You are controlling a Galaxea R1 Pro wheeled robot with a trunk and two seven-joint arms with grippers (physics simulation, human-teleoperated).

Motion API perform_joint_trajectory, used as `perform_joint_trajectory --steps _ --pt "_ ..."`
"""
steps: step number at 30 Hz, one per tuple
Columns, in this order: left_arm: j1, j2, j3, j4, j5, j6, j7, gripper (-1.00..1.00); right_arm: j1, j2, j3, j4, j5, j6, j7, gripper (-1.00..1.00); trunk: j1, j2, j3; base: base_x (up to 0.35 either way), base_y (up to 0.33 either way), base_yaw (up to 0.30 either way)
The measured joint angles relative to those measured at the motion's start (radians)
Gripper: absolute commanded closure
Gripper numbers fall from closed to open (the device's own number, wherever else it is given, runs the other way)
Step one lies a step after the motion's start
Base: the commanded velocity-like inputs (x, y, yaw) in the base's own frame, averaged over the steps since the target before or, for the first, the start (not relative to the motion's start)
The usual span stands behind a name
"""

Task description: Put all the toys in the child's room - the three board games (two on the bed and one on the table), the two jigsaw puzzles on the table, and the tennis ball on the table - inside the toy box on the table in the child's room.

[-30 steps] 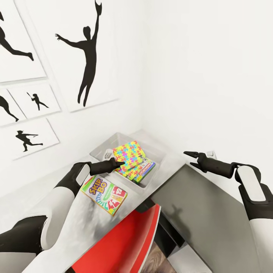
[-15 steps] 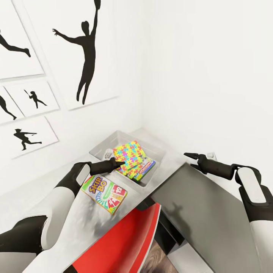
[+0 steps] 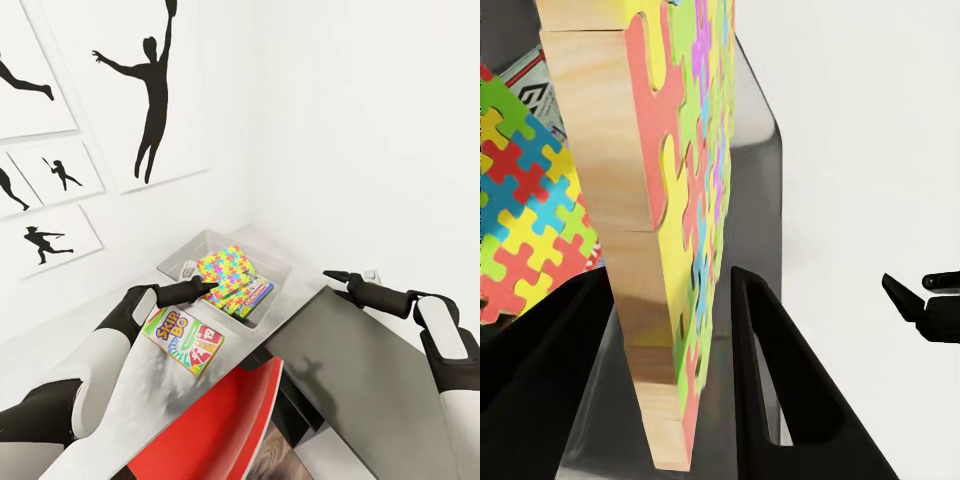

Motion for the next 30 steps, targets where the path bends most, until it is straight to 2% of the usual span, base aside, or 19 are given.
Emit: perform_joint_trajectory --steps 1,2,24,25,27,29,30 --pt "0.000 0.000 0.000 0.000 0.000 0.000 0.000 1.00 0.000 0.000 0.000 0.000 0.000 0.000 0.000 -1.00 0.000 0.000 0.000 0.000 0.000 0.000" --pt "0.000 0.001 0.000 0.000 0.000 0.000 0.000 -1.00 0.000 0.000 0.000 0.000 0.000 0.000 0.000 -1.00 0.000 0.000 0.000 0.000 0.000 0.000" --pt "-0.001 0.008 -0.001 -0.010 -0.002 0.011 -0.003 -1.00 0.000 -0.001 -0.001 0.000 0.000 0.000 0.000 -1.00 0.000 0.000 0.000 0.000 0.000 0.000" --pt "-0.001 0.011 -0.002 -0.013 -0.001 0.013 -0.003 -1.00 0.000 -0.001 -0.001 0.000 0.000 0.000 0.000 -1.00 0.000 0.000 0.000 0.000 0.000 0.000" --pt "-0.001 0.043 -0.001 -0.018 0.000 0.032 -0.004 -1.00 0.000 0.000 0.000 0.000 0.000 0.000 0.000 -1.00 0.000 0.000 0.000 0.000 0.000 0.000" --pt "-0.002 0.069 0.001 -0.024 0.017 0.070 -0.006 -1.00 0.000 0.000 0.000 0.000 0.000 0.000 0.001 -1.00 0.000 0.000 0.000 0.000 0.000 0.000" --pt "-0.002 0.083 -0.002 -0.041 0.008 0.094 -0.005 -1.00 0.000 0.001 0.001 0.000 0.000 0.000 0.001 -1.00 0.000 0.000 0.000 0.000 0.000 0.000"
